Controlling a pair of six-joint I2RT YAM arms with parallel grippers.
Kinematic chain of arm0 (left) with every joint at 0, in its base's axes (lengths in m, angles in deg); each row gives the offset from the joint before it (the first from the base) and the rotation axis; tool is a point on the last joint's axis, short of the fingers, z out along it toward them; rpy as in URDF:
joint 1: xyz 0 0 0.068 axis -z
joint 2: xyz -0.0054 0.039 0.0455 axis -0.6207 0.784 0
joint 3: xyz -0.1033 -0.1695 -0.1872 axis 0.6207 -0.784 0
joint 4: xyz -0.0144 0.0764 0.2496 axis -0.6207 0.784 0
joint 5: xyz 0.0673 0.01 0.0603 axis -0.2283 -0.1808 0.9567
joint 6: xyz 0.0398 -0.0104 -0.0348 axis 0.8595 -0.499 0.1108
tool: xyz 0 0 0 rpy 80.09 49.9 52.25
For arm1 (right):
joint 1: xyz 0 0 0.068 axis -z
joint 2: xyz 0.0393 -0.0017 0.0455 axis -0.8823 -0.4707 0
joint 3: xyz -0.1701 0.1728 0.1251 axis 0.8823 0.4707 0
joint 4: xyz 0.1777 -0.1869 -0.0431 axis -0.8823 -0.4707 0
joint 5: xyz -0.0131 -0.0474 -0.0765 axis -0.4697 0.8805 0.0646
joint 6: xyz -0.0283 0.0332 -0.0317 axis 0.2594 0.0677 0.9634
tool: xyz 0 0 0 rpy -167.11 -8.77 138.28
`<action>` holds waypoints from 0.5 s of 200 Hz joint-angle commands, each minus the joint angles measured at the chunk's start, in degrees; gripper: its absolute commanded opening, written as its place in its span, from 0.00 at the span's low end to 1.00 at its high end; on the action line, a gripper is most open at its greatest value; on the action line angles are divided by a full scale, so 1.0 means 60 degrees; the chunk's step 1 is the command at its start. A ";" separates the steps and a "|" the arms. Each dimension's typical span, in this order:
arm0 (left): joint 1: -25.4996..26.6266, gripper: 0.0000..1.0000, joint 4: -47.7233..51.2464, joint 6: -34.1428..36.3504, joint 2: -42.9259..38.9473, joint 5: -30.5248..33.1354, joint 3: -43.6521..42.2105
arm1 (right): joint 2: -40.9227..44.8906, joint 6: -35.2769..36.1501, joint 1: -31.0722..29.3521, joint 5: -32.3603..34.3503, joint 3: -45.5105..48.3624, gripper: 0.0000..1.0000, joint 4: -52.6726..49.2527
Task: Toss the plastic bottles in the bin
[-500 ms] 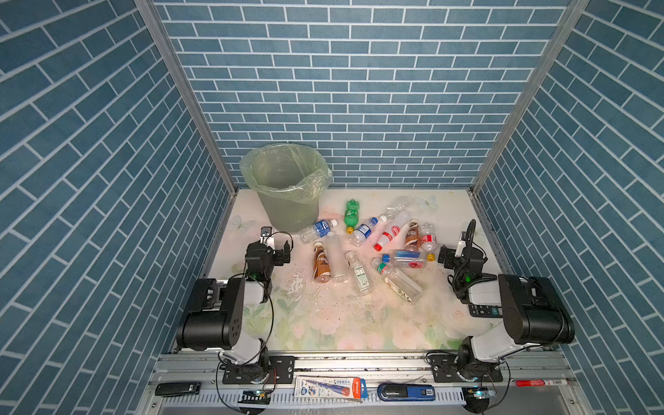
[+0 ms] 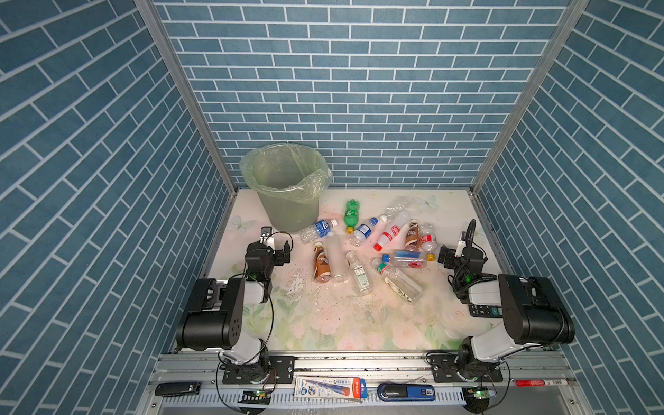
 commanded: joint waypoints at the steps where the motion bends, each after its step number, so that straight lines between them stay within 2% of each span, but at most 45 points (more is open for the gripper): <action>1: 0.0023 0.99 0.0122 0.0078 -0.0083 -0.0111 0.0009 | 0.0051 -0.0147 0.0039 -0.0094 -0.0252 0.99 0.0069; 100: 0.0023 0.99 0.0080 0.0056 -0.0106 -0.0067 -0.0010 | 0.0075 -0.0146 -0.0003 0.0277 -0.0196 0.99 0.0160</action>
